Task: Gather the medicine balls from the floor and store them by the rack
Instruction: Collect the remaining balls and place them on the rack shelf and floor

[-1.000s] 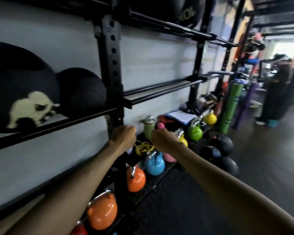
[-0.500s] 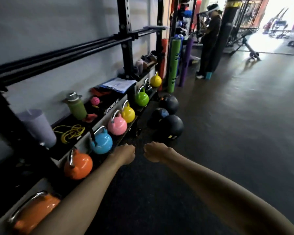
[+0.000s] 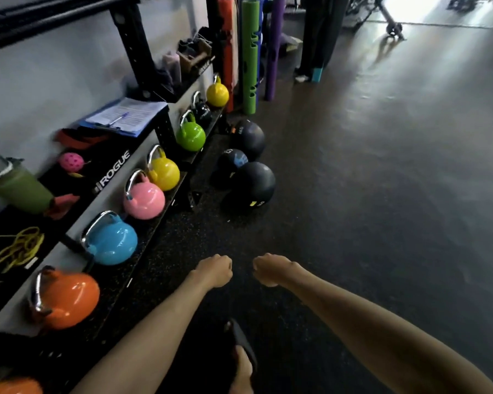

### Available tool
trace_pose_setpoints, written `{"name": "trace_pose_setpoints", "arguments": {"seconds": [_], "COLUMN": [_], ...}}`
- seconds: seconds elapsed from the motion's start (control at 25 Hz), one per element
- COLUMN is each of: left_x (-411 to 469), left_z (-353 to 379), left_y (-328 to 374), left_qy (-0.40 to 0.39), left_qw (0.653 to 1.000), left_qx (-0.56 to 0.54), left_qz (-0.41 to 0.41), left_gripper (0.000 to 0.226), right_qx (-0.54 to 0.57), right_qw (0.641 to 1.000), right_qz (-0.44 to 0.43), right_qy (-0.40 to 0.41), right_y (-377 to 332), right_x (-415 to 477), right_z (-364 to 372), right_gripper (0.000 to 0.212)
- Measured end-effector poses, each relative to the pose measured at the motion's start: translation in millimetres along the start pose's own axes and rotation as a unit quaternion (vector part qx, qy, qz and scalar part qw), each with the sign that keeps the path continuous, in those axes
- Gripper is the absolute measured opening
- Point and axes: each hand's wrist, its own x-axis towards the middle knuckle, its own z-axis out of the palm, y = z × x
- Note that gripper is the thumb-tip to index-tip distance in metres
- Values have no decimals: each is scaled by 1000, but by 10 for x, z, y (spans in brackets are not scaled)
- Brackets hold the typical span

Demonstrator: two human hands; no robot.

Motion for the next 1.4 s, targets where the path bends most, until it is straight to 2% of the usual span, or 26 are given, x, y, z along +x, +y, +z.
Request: {"name": "trace_pose_setpoints", "arguments": {"seconds": [0.36, 0.64, 1.04, 1.16, 1.4], "left_x": [1841, 3044, 4953, 5541, 6446], "left_z": [-775, -1292, -2228, -2571, -2881], "left_y": [221, 377, 763, 892, 975], "left_qy": [-67, -112, -137, -106, -112], "left_qw": [996, 992, 990, 992, 983], "left_qx": [1, 14, -17, -65, -130], "left_qz": [50, 64, -15, -34, -69], "left_gripper": [29, 30, 28, 29, 31], "right_qx": [46, 84, 82, 77, 51], "right_qw": [997, 992, 994, 995, 990], "right_qz": [65, 85, 23, 5, -23], "right_qy": [2, -38, -66, -61, -128], "right_y": [888, 1539, 2829, 3211, 3619], "right_x": [1127, 2162, 4006, 4502, 5466], "right_z": [-937, -1425, -2518, -2945, -3430], "right_gripper": [28, 27, 30, 29, 27]}}
